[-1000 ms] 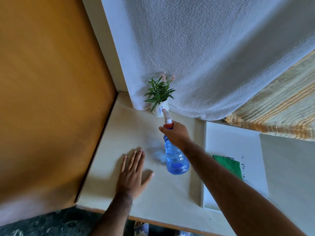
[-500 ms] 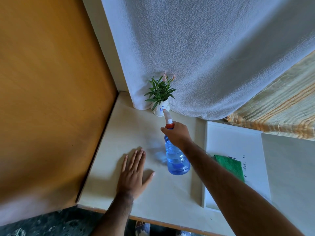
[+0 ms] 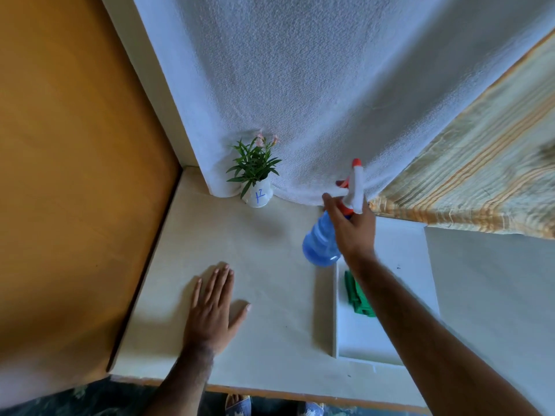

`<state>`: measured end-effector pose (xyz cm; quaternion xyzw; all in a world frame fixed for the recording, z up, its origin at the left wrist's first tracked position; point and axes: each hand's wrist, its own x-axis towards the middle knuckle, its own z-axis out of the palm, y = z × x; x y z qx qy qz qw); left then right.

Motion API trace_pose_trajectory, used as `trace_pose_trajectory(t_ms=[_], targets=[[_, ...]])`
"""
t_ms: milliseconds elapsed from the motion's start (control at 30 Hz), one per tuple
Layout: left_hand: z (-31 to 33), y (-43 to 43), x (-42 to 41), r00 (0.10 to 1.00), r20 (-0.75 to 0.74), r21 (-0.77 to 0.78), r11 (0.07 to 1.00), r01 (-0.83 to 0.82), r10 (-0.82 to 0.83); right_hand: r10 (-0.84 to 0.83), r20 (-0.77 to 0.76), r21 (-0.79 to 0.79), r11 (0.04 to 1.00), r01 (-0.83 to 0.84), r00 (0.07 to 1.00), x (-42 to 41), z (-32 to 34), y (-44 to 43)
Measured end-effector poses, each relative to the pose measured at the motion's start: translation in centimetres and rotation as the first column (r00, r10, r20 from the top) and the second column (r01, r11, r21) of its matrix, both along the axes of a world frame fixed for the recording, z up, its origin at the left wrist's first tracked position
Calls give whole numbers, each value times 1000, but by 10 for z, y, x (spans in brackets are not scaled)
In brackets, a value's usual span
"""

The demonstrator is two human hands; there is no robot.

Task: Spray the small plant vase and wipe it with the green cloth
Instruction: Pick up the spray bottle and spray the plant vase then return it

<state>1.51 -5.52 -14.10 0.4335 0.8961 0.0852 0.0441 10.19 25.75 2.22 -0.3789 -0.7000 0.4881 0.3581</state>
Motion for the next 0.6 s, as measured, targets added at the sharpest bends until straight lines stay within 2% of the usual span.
trace_pose_trajectory(t_ms=[100,367,600], targets=[[-2,0,-1,1000,-7,-5,1000,13,-13,-102,-10,100,990,102,995,22,12,32],[-2,5,2,1000,-14,-12,1000,21,-21,-260,13,116,960,256,966,55,-4,88],[-3,5,1,1000,-21,-4,1000,17,-17,-196,39,185,965,186,980,63,-30,94]])
